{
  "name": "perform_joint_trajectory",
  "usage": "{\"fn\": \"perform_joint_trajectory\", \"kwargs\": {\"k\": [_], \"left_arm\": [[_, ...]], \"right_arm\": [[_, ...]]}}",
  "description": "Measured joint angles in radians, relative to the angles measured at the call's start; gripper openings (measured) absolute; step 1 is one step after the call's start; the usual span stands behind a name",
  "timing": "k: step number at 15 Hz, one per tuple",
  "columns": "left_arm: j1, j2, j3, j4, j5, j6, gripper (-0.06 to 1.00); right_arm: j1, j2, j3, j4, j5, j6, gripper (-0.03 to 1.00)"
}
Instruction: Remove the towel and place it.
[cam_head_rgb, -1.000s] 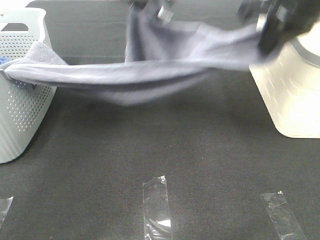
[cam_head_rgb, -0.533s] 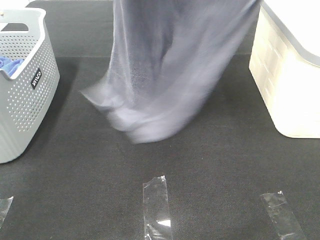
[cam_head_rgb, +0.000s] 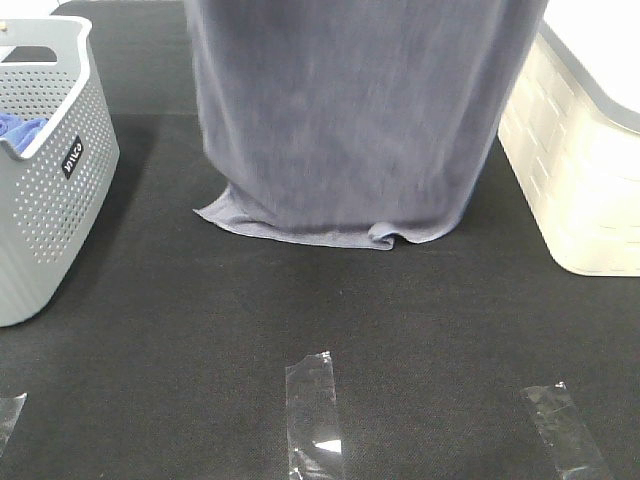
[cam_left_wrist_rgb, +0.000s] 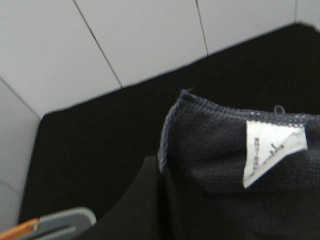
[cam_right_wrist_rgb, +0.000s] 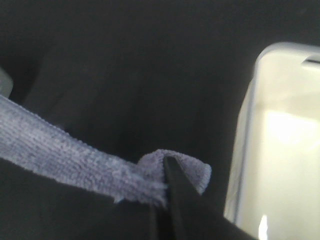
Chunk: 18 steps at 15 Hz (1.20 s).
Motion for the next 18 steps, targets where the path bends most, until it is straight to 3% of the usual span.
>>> {"fn": "perform_joint_trajectory", "kwargs": {"k": [2, 5, 10, 12, 14, 16, 18], "left_arm": [[0.0, 0.033, 0.023, -0.037, 0.035, 0.055, 0.0], [0.016, 0.076, 0.086, -0.068, 0.04, 0.059, 0.0], [0.163, 0.21, 0.104, -0.193, 0.017, 0.059, 0.0], [0.209, 0.247, 0.105, -0.257, -0.142, 0.059, 0.0], [0.221, 0.25, 0.106, -0.264, -0.288, 0.059, 0.0], [0.224, 0.25, 0.079, -0.241, -0.549, 0.059, 0.0], [0.232, 0.241, 0.006, -0.228, -0.787, 0.059, 0.0]], "right_arm": [[0.0, 0.025, 0.092, 0.049, 0.004, -0.013, 0.0], [0.0, 0.09, 0.18, 0.063, 0.011, -0.019, 0.0], [0.0, 0.218, 0.19, 0.032, -0.091, -0.025, 0.0], [0.0, 0.252, 0.191, -0.025, -0.232, -0.025, 0.0], [0.0, 0.258, 0.174, -0.072, -0.332, -0.025, 0.0], [0.0, 0.258, 0.06, -0.147, -0.472, -0.025, 0.0], [0.0, 0.258, -0.085, -0.177, -0.538, -0.025, 0.0]]}}
